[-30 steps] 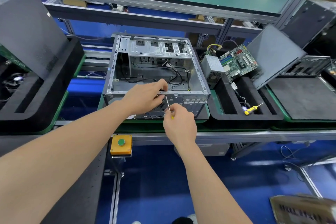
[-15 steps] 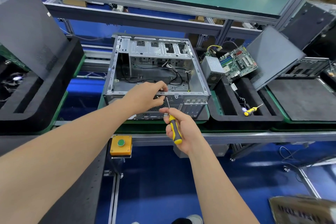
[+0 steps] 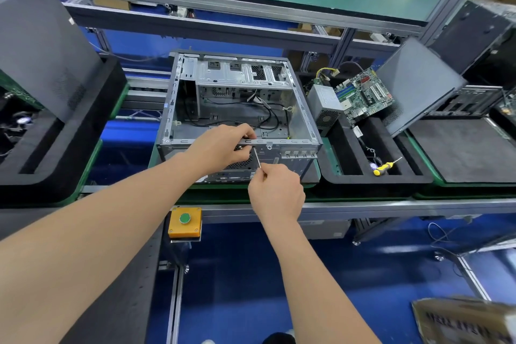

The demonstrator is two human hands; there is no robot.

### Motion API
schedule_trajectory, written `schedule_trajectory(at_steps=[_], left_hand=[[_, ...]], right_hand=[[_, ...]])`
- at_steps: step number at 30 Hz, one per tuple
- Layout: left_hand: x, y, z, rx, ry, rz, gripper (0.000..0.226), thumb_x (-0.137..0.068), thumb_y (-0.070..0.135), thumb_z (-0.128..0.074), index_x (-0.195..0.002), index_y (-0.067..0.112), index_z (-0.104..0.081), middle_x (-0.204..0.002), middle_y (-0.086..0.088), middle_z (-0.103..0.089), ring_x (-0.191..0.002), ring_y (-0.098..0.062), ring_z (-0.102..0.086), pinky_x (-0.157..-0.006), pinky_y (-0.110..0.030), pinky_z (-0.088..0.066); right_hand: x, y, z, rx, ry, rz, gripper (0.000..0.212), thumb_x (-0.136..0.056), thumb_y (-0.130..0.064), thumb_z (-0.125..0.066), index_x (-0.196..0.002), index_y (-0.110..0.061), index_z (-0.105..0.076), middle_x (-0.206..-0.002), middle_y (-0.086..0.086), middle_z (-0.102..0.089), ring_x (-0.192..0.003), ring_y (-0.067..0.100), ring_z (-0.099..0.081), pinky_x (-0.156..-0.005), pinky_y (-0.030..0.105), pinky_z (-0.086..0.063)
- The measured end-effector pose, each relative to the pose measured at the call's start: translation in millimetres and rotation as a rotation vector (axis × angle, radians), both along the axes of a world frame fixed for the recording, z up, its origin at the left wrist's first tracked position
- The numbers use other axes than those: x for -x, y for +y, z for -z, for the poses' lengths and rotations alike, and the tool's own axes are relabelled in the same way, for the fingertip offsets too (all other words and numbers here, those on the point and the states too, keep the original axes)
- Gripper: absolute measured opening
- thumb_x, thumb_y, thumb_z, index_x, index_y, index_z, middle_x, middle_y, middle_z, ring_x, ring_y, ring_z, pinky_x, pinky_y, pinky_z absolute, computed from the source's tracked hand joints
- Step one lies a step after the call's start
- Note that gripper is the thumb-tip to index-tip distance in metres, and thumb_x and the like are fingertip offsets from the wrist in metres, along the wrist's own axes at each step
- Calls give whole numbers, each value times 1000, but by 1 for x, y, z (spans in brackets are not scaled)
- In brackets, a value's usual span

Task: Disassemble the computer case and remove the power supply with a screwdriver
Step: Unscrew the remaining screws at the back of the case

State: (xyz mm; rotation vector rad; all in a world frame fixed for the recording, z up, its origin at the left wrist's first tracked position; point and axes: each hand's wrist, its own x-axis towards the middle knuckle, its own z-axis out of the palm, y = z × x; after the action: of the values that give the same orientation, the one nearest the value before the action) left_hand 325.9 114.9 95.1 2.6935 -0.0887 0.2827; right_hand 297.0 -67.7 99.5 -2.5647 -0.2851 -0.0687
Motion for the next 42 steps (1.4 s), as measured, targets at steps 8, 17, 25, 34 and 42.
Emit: schedule_trajectory(at_steps=[8,17,25,34,42], left_hand=[[0,0,-2,31,19,6,22,-94,33,-62,-115,29,-57,-76,21,-55,-64,-1,-53,-56,-31,-40],[2,-2,-5,61,7,-18,24,-94,32,-64,-116,24,-61,-91,9,-68,-73,-11,-58,-65,-35,-49],[3,-6,-8,37,17,-33,25,-93,29,-64,-117,22,-62,-90,6,-70,-72,-17,-62,-69,-40,-54],[5,-7,-11,25,-4,-46,25,-94,30,-64,-117,22,-62,-86,5,-69,-64,-11,-55,-61,-33,-43],[5,-6,-10,24,-15,-46,27,-94,32,-64,-119,23,-63,-97,3,-72,-76,-16,-55,-71,-38,-49]], right_hand=[[-22,-17,-8,-970,1012,-7,29,-103,-14,-52,-103,3,-76,-69,3,-60,-49,16,-44,-46,26,-40],[-14,-14,4,-1764,1474,-84,22,-105,-15,-46,-98,-4,-65,-67,0,-52,-32,10,-39,-30,20,-30],[-10,-7,-8,-209,316,-129,22,-101,-23,-47,-94,-16,-65,-78,3,-69,-59,28,-62,-52,36,-48],[-15,-3,-2,-305,377,-76,29,-101,-26,-50,-97,-17,-78,-73,3,-70,-75,23,-65,-73,42,-58],[-20,-19,7,-1370,1298,-122,24,-107,-22,-52,-116,-6,-68,-80,3,-55,-50,12,-47,-43,20,-42]])
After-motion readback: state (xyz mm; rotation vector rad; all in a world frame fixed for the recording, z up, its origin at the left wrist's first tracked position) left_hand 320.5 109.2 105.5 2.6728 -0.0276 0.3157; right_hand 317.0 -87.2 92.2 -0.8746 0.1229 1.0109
